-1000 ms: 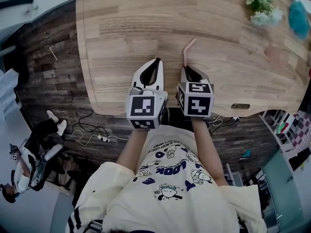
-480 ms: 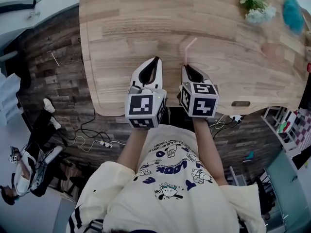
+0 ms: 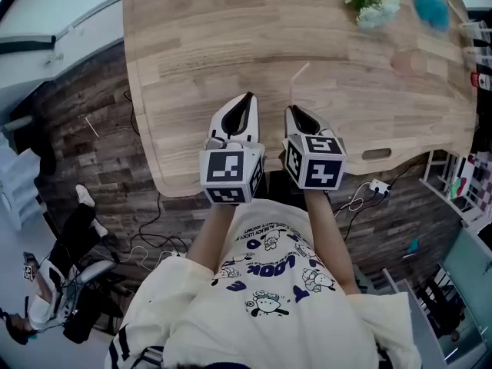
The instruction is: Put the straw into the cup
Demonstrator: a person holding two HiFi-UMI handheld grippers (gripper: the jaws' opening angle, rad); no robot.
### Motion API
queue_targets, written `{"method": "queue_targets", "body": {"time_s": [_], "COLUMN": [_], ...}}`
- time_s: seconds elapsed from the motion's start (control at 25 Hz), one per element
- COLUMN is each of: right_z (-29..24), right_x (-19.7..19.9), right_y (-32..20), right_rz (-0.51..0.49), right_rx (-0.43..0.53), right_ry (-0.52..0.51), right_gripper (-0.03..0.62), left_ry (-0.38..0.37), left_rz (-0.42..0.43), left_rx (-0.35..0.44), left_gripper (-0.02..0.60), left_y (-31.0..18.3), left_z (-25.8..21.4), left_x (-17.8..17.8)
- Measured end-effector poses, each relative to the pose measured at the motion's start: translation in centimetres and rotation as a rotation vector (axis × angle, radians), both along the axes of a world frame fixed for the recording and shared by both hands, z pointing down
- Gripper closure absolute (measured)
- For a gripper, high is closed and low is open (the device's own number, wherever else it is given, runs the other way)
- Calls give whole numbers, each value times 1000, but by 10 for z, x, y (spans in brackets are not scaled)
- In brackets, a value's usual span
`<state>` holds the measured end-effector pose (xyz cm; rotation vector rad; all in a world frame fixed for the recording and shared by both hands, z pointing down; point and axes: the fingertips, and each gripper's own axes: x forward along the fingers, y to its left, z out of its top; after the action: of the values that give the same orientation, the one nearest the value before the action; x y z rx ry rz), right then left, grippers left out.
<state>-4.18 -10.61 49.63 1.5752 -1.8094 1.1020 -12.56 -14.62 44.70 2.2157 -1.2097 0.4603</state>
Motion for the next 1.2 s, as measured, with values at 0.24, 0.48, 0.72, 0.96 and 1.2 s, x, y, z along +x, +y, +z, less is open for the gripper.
{"method": "queue_targets", "body": {"time_s": [0.24, 0.48, 0.72, 0.96, 1.2], "right_z": [-26, -49, -58, -65, -74], "right_x": [19, 43, 70, 97, 133], "right_y": [5, 7, 20, 25, 32], "right_rz": [71, 156, 217, 249, 267], "right_rx": [63, 139, 164, 188, 211], "right_ry": [31, 35, 27, 19, 1], "right_gripper": [568, 569, 569, 569, 569], "left_ry": [28, 48, 46, 41, 42], "left_rz": [74, 135, 191, 216, 219], "left_rx": [47, 88, 103, 115, 109], "left_gripper": [557, 557, 557, 557, 557], "left_y": [1, 5, 16, 19, 27], "left_z": [-21, -38, -45, -50, -52], "left_x": [19, 43, 73, 101, 135]}}
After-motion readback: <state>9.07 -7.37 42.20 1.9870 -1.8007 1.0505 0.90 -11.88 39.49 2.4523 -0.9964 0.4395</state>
